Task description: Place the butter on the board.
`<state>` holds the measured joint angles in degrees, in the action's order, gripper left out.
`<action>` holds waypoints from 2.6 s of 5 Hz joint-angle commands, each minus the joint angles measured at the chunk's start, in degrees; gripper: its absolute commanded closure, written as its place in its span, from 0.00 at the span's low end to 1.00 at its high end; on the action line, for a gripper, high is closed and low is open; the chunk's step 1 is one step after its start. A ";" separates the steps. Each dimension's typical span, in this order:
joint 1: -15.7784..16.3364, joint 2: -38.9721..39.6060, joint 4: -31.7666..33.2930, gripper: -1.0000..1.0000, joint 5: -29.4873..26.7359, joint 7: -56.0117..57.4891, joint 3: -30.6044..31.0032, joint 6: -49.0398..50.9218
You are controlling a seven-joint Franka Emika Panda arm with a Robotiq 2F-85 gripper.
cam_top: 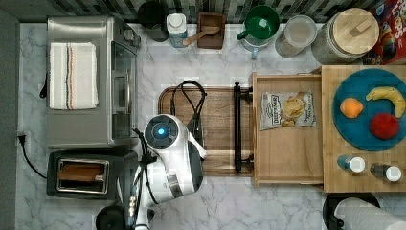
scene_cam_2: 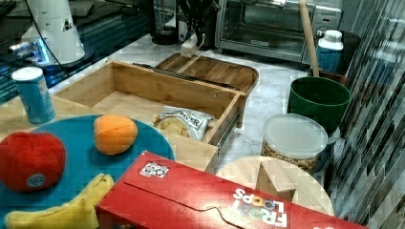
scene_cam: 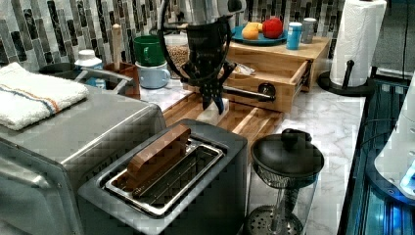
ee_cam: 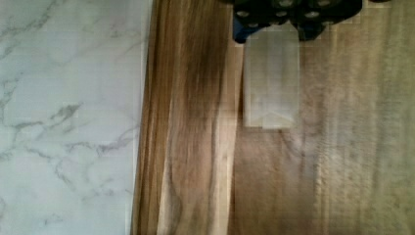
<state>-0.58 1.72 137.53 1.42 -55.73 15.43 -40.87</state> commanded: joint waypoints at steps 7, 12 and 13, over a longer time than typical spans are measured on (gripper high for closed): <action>1.09 2.91 -0.89 0.00 1.43 -5.43 2.71 -3.61; 1.06 2.91 -0.89 0.00 1.43 -5.43 2.73 -3.62; 1.02 2.91 -0.92 0.00 1.44 -5.44 2.78 -3.60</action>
<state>-0.56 5.51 139.21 3.01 -57.97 17.43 -44.57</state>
